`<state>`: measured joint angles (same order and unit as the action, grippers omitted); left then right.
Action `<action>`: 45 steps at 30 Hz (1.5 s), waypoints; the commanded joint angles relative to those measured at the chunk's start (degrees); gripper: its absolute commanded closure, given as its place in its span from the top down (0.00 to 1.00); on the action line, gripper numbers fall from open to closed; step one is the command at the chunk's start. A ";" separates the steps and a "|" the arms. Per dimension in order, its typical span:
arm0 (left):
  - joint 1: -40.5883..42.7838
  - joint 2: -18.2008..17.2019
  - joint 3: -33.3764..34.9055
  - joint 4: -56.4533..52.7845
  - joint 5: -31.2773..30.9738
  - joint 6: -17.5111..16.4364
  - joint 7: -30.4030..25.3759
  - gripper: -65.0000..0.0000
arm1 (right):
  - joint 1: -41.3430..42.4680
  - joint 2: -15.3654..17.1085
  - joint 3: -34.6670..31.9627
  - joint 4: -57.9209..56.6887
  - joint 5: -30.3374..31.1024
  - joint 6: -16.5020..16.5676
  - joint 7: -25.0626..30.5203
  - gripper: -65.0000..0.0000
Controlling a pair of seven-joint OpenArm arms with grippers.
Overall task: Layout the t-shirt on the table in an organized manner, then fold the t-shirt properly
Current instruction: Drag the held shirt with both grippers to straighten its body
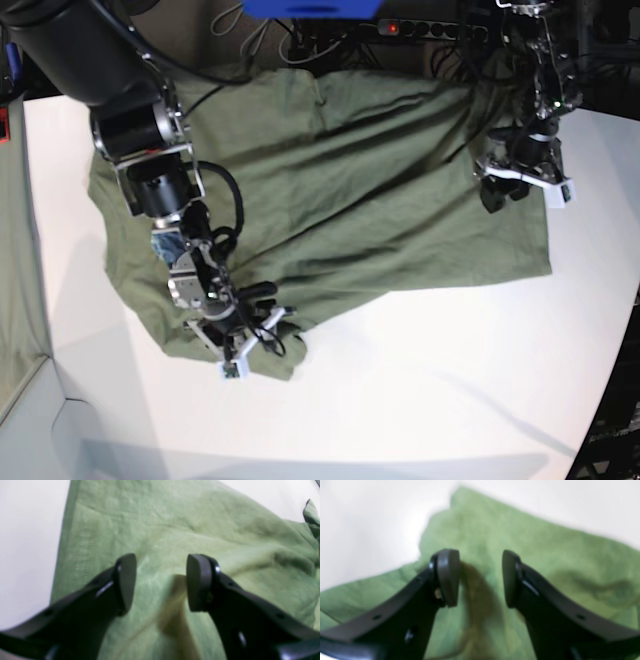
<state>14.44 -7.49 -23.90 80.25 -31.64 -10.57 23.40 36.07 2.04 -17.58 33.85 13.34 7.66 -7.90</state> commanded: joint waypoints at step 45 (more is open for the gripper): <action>4.95 0.06 0.38 -0.91 2.32 2.88 6.01 0.51 | -9.39 2.84 0.05 27.91 0.06 -8.14 -9.55 0.54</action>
<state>17.50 -7.60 -23.73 80.75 -32.05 -11.22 20.82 25.54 4.51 -17.76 61.10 13.74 -0.75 -18.02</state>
